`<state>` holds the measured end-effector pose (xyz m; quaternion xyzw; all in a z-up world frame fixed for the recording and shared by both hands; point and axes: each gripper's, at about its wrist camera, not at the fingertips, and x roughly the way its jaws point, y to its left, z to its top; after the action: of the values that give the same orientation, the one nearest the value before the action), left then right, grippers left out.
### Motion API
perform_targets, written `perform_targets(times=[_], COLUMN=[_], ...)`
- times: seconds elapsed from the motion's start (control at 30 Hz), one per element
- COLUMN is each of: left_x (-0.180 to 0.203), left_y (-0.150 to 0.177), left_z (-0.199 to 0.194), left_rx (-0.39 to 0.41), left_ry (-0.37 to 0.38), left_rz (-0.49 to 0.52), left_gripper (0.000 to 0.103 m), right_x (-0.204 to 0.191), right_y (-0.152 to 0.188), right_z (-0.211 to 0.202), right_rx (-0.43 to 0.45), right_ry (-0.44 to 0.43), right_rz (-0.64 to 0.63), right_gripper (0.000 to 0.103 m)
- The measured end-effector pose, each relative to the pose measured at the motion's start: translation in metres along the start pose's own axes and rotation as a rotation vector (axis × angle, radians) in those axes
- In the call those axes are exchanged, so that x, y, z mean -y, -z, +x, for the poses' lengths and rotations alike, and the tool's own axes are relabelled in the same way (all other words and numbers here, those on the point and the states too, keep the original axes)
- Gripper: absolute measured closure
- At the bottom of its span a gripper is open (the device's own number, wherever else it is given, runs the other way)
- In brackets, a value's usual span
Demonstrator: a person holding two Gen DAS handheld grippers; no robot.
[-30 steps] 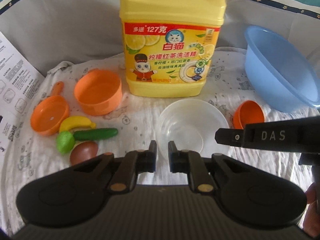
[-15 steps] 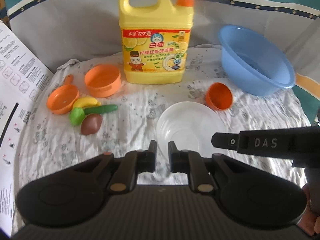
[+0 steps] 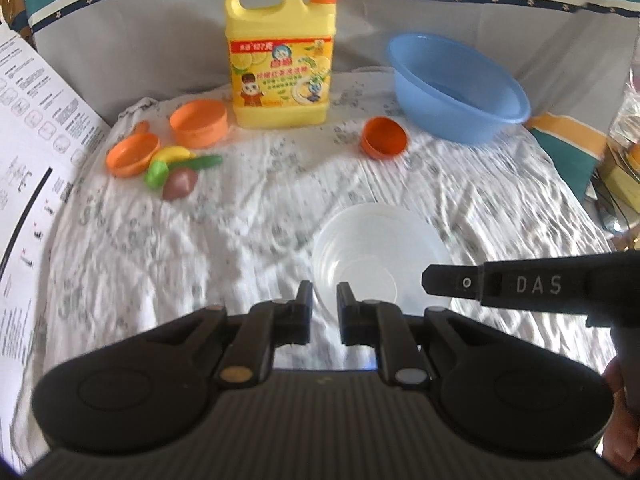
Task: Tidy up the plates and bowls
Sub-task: 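Lower the white bowl into the blue bowl and open both grippers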
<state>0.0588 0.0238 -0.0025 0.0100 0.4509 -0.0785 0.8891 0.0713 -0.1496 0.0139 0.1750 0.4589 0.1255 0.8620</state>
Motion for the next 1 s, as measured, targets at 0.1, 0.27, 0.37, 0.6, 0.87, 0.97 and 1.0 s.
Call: perform_targets(times=[0.1, 0.27, 0.37, 0.6, 0.87, 0.97, 1.0], left_x=[0.004, 0.013, 0.019, 0.026, 0.024, 0.023, 0.022], left_y=[0.016, 0.038, 0.05, 0.066, 0.067, 0.068, 0.068], left_z=[-0.012, -0.025, -0.027, -0.015, -0.004, -0.001, 0.0], left_rx=[-0.002, -0.012, -0.029, -0.079, -0.106, -0.116, -0.118], left_ry=[0.014, 0.038, 0.05, 0.06, 0.058, 0.058, 0.058], left_rz=[0.0, 0.011, 0.022, 0.028, 0.023, 0.02, 0.019], left_gripper=[0.091, 0.091, 0.09, 0.089, 0.089, 0.089, 0.089], right_x=[0.004, 0.009, 0.012, 0.021, 0.02, 0.02, 0.02], right_y=[0.017, 0.042, 0.053, 0.069, 0.07, 0.07, 0.07], right_z=[-0.012, -0.027, -0.032, -0.027, -0.019, -0.017, -0.017], right_rx=[-0.016, -0.032, -0.038, -0.088, -0.108, -0.112, -0.113], right_ry=[0.003, 0.012, 0.033, 0.061, 0.072, 0.072, 0.072], right_rz=[0.001, -0.007, -0.015, -0.001, -0.008, -0.008, -0.007], right_gripper=[0.095, 0.095, 0.095, 0.094, 0.093, 0.093, 0.093])
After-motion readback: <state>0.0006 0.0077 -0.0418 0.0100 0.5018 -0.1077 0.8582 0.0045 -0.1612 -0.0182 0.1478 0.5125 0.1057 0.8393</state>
